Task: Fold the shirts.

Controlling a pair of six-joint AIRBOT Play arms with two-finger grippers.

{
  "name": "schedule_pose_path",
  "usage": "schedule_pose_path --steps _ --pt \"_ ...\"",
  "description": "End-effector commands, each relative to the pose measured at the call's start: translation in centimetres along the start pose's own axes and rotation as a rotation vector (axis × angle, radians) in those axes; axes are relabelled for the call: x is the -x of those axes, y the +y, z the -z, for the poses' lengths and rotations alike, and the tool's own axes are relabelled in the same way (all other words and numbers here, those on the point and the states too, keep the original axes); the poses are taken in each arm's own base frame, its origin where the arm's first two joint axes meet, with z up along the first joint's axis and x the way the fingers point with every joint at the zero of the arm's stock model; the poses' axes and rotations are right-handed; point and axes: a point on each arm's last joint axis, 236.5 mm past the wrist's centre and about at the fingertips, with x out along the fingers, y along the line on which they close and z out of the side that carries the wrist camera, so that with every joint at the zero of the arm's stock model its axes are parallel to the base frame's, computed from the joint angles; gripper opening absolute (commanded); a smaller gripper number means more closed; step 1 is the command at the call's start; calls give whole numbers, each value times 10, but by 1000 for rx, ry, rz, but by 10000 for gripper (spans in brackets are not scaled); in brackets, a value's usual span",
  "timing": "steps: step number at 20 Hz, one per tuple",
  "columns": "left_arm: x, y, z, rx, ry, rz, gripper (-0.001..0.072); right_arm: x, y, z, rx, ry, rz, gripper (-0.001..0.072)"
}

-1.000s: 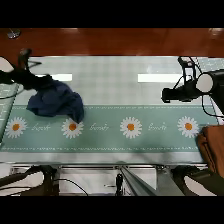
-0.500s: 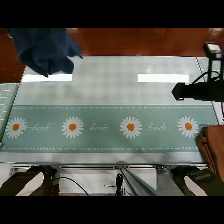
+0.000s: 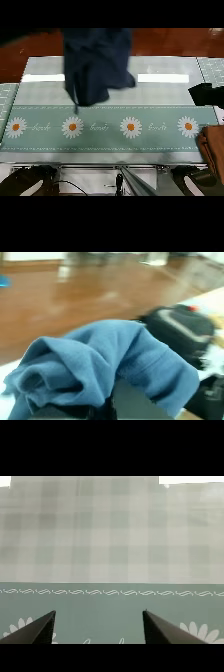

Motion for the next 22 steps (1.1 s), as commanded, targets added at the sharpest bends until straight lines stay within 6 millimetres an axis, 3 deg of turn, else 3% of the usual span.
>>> schedule_pose_path --steps 1,3,6,10,12,13,14,16,18,19,20,21,22 --pt "-33 -31 56 111 -11 74 29 10 -2 6 -6 3 1 621" --pt "-46 -35 120 158 92 80 29 9 -1 6 -8 5 -1 621" --pt "-46 0 218 213 281 -2 29 9 0 6 -8 6 -5 622" --pt "-10 64 350 267 588 -155 29 -9 2 26 -3 65 -15 622" --pt "19 93 392 288 739 -225 47 -30 1 43 -25 124 -8 622" --pt "30 100 401 328 796 -244 261 -41 -1 50 -24 152 -1 622" --pt "40 107 403 361 837 -257 711 -52 -2 55 -24 179 6 623" --pt "56 127 387 366 882 -291 703 -72 -5 49 -20 183 25 624" --pt "64 160 339 395 822 -359 703 -75 -35 23 -53 138 107 624" --pt "69 181 309 403 752 -407 702 -68 -59 8 -83 105 163 624" --pt "78 207 277 412 664 -474 702 -57 -96 -2 -128 72 251 624" --pt "91 231 256 433 585 -543 702 -45 -135 0 -201 60 345 623" --pt "105 250 248 511 521 -605 702 -37 -168 12 -289 71 414 623"
